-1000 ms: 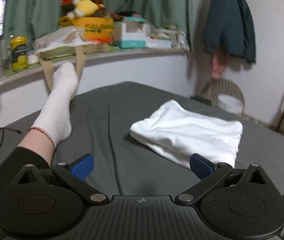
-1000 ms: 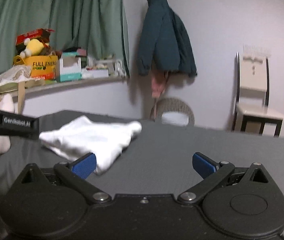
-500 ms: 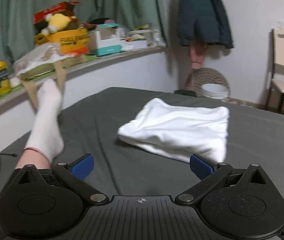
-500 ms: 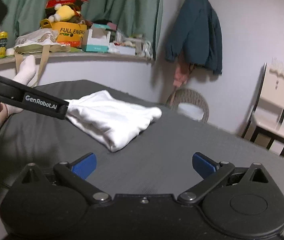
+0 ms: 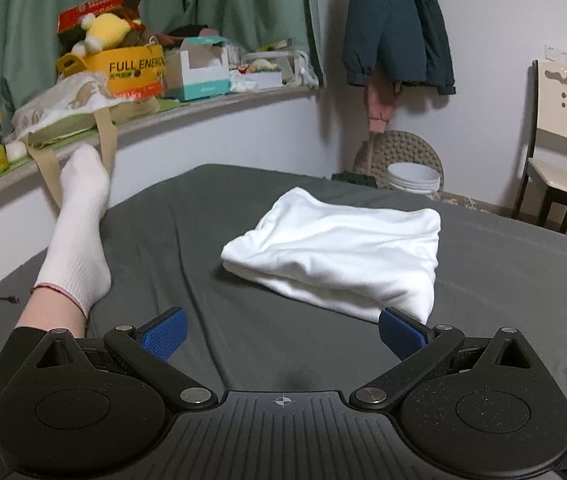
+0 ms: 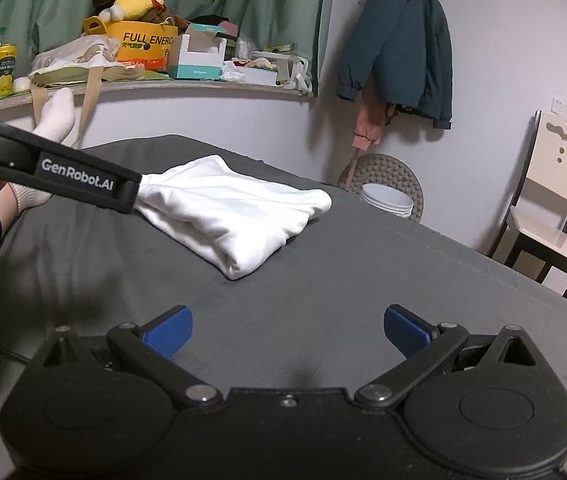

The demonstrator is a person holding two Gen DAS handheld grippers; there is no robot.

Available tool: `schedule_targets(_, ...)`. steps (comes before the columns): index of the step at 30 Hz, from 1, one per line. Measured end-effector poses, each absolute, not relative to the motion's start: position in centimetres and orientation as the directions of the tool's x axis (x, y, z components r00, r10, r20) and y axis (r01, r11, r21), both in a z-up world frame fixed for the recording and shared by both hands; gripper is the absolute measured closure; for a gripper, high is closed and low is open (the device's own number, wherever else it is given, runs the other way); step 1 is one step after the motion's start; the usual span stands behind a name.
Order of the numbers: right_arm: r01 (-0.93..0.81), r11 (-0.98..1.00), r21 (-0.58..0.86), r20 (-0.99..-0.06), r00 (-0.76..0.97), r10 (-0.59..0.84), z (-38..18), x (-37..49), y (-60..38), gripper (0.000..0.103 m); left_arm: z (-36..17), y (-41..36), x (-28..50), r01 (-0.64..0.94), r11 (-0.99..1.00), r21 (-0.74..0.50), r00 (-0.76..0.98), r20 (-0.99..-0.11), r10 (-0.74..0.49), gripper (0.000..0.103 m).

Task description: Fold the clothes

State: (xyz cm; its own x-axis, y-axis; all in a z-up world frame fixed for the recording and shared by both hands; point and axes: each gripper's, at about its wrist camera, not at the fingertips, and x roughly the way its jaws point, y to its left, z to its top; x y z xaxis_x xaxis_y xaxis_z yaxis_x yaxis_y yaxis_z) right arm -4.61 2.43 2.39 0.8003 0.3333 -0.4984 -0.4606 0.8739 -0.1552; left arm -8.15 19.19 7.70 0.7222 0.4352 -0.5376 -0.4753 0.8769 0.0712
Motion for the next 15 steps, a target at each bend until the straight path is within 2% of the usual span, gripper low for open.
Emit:
schedule_targets(9, -0.450, 0.881, -0.143, -0.521, 0.791, 0.320, 2.31, -4.19, 2.18, 0.000, 7.21, 19.48, -7.58, -0.468, 0.880, 0.080, 0.699, -0.575, 0.425, 0.001)
schedule_targets(15, -0.438, 0.888, -0.139, -0.525, 0.793, 0.309, 2.19, -3.89, 1.82, 0.000, 7.03, 19.79, -7.15, -0.442, 0.896, 0.043, 0.702, -0.605, 0.376, 0.001)
